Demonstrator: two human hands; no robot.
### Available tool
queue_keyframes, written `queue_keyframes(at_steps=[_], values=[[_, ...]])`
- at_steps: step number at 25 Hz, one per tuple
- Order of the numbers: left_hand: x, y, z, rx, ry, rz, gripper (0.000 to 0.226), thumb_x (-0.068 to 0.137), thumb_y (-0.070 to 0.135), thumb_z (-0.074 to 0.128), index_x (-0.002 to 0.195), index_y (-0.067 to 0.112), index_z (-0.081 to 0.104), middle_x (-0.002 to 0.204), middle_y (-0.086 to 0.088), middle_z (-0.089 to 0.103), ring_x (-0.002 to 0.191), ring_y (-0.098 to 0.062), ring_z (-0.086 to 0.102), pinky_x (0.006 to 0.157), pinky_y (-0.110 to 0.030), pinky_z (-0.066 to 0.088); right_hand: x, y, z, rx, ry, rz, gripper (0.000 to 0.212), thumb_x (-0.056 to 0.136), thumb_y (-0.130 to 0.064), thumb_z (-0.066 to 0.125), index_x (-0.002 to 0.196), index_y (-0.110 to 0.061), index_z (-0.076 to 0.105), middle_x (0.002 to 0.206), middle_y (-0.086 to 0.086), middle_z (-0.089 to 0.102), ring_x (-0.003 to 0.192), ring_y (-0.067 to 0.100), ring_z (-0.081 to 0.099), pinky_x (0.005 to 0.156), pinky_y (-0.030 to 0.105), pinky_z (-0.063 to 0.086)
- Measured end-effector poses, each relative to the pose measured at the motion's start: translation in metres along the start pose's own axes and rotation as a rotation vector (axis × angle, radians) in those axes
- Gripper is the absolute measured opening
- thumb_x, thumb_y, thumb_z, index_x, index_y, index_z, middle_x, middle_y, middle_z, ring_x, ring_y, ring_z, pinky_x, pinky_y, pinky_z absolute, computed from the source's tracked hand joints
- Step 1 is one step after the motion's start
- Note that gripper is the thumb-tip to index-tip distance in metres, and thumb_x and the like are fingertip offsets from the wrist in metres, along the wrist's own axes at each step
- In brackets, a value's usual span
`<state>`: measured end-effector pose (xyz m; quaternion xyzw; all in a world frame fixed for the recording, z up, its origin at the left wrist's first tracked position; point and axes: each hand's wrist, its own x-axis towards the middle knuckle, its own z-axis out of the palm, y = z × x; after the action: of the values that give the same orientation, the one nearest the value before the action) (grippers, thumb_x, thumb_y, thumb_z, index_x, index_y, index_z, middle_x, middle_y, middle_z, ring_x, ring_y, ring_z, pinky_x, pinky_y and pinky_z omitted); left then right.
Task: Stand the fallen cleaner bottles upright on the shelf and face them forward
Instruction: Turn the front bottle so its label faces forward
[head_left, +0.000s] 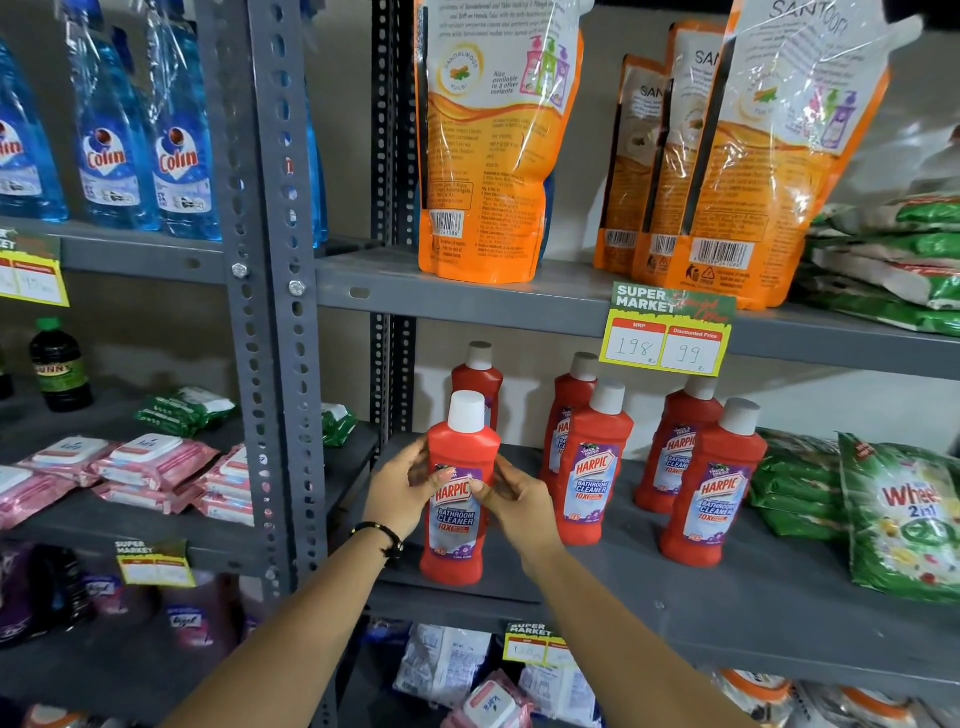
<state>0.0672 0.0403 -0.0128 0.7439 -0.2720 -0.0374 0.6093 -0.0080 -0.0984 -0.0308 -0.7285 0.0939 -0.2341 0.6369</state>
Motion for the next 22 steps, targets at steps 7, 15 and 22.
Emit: queue_keyframes(at_steps=[7, 15, 22], values=[[-0.020, 0.052, 0.046, 0.276, 0.537, 0.659, 0.016, 0.083, 0.027, 0.056, 0.093, 0.016, 0.061, 0.094, 0.002, 0.062, 0.094, -0.012, 0.049, 0.087, -0.020, 0.038, -0.010, -0.017, -0.052, -0.010, 0.277, -0.103, 0.020, 0.082, 0.003, 0.064, 0.100, -0.005, 0.066, 0.075, -0.001, 0.066, 0.063, -0.006, 0.063, 0.063, 0.006, 0.050], [0.022, 0.075, 0.120, 0.072, 0.213, 0.633, 0.009, 0.084, 0.009, 0.056, 0.084, 0.014, 0.064, 0.087, -0.004, 0.066, 0.081, -0.006, 0.055, 0.070, -0.015, 0.046, 0.003, -0.037, -0.105, -0.009, 0.459, -0.215, 0.026, 0.081, 0.004, 0.065, 0.083, -0.021, 0.067, 0.082, 0.001, 0.069, 0.072, 0.002, 0.064, 0.075, 0.024, 0.051], [0.066, 0.050, 0.160, -0.057, 0.046, 0.311, 0.041, 0.075, 0.006, 0.068, 0.114, 0.014, 0.057, 0.122, -0.007, 0.057, 0.115, -0.021, 0.051, 0.103, -0.036, 0.040, 0.025, -0.025, -0.138, -0.120, 0.425, -0.165, 0.054, 0.082, -0.004, 0.066, 0.131, -0.018, 0.049, 0.123, -0.006, 0.055, 0.104, 0.005, 0.055, 0.075, 0.002, 0.046]])
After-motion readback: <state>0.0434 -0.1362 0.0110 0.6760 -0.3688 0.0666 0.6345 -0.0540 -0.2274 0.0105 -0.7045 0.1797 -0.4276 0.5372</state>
